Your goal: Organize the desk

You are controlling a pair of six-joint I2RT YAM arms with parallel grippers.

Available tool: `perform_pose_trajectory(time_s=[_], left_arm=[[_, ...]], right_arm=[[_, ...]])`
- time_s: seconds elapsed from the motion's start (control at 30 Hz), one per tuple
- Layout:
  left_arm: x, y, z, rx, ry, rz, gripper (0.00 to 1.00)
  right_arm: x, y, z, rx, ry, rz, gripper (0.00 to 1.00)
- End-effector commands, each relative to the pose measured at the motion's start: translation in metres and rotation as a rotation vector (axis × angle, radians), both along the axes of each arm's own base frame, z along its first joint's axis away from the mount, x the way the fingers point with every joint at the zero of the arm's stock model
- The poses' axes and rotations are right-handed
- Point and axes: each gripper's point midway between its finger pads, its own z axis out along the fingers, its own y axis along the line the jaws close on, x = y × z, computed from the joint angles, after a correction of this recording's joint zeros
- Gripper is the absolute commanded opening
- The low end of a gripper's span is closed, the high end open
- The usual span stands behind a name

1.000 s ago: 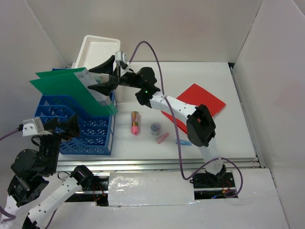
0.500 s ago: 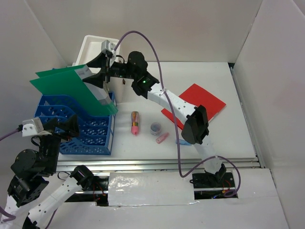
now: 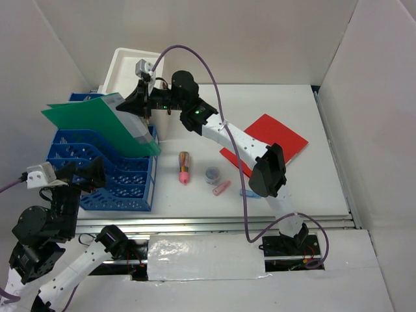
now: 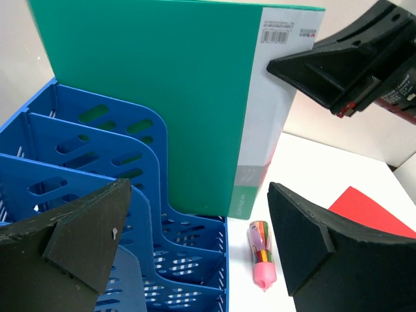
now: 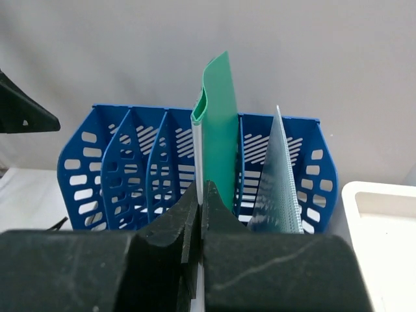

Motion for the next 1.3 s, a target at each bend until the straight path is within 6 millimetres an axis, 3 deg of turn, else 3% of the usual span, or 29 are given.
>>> perform_pose_trajectory(time_s=[0.0,0.1,0.17,0.2,0.23,0.3,0.43,0.87,1.1,1.27], left_arm=[[-0.003,0.005,0.008,-0.042,-0.042,0.016,1.0],[-0.004,0.006,0.009,-0.042,-0.044,0.017,0.99],[-0.004,0.006,0.009,-0.044,-0.047,0.014,1.0],[-0.004,0.006,0.009,-0.044,-0.047,0.014,0.99],[-0.004,0.006,0.009,-0.045,-0.048,0.013,0.99],[-0.004,0.005,0.009,-0.046,-0.049,0.011,0.99],[-0.004,0.006,0.009,-0.048,-0.048,0.014,1.0],[-0.004,0.005,0.007,-0.045,-0.046,0.011,1.0],[-0.005,0.005,0.008,-0.047,-0.055,0.006,1.0],[-0.004,0.003,0.007,-0.043,-0.053,0.001,1.0]], right_arm=[[-0.015,-0.009,0.019,0.022,0.0,0.007,0.0],[-0.022,-0.019,0.032,0.07,0.039,-0.001,0.0],[-0.035,-0.032,0.06,0.153,-0.004,0.006,0.0],[-0.035,-0.033,0.049,0.144,0.013,0.006,0.0],[-0.043,-0.038,0.061,0.186,-0.01,0.023,0.0],[-0.045,-0.04,0.056,0.199,-0.006,0.031,0.0],[-0.049,-0.046,0.066,0.288,-0.015,0.049,0.0],[-0.041,-0.041,0.07,0.432,-0.02,0.11,0.0],[-0.038,-0.037,0.048,0.436,-0.049,0.154,0.0],[-0.035,-0.036,0.042,0.418,-0.069,0.171,0.0]])
